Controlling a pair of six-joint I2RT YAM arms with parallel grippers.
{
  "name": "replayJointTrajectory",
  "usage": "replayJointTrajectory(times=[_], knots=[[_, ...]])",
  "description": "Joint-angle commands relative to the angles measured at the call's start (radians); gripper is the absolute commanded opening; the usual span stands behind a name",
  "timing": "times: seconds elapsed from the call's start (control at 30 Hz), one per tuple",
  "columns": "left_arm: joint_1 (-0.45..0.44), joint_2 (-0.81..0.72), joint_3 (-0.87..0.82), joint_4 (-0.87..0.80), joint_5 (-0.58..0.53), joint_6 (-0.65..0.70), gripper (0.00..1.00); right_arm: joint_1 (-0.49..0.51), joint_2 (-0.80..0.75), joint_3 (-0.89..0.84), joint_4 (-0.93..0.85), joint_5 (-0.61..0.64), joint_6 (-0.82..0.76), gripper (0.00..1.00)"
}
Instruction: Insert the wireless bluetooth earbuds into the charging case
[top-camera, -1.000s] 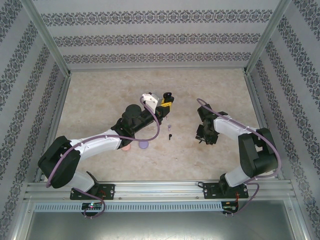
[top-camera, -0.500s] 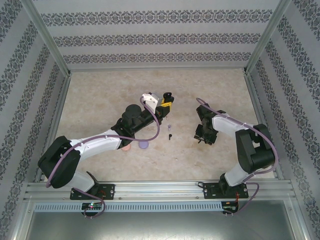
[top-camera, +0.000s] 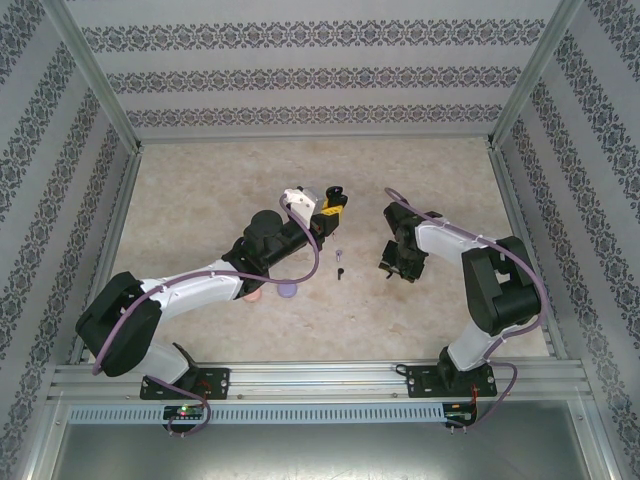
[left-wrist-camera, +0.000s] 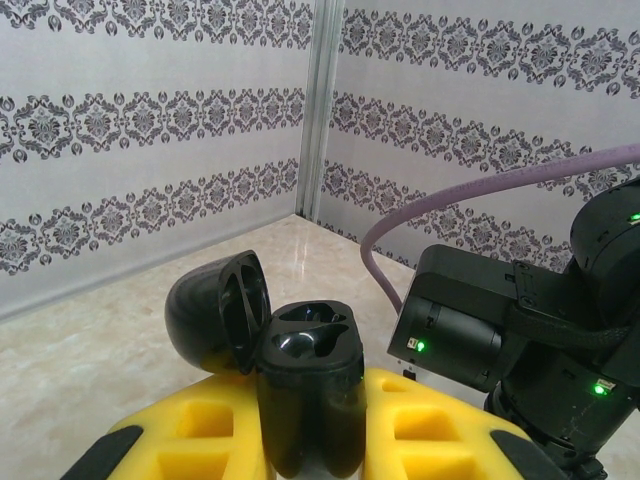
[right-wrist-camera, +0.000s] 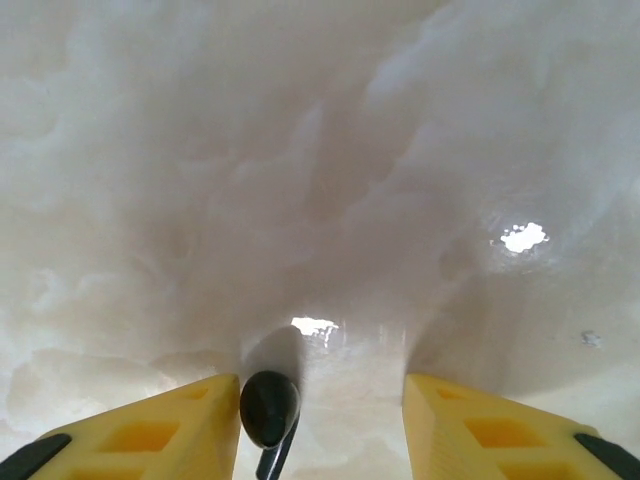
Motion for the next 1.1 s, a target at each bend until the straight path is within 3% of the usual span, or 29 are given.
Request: replayJointTrajectory(times=[0.0, 0.17, 0.63, 0.8, 1.07], knots=[[-0.016, -0.023, -0.017, 0.072, 0.004, 0.007, 0.00, 0.010, 0.031, 0.013, 0.015, -0.030, 0.051, 0.47], [-0.016, -0.032, -0.025, 0.072, 0.004, 0.007, 0.00, 0.015, 0.049, 0.018, 0.021, -0.025, 0.051, 0.40], [-0.016, -0.054, -0.037, 0.061, -0.004, 0.010, 0.00, 0.051, 0.034, 0.045, 0.017, 0.010, 0.012, 0.10], [-0.016, -0.068, -0.044, 0.052, 0.002, 0.029, 0.00, 0.057, -0.075, 0.031, 0.026, 0.051, -0.050, 0.10], [-0.011, -0.104, -0.083, 0.059, 0.066, 0.121, 0.00, 0.056, -0.375, 0.044, 0.081, 0.093, -0.230, 0.11]])
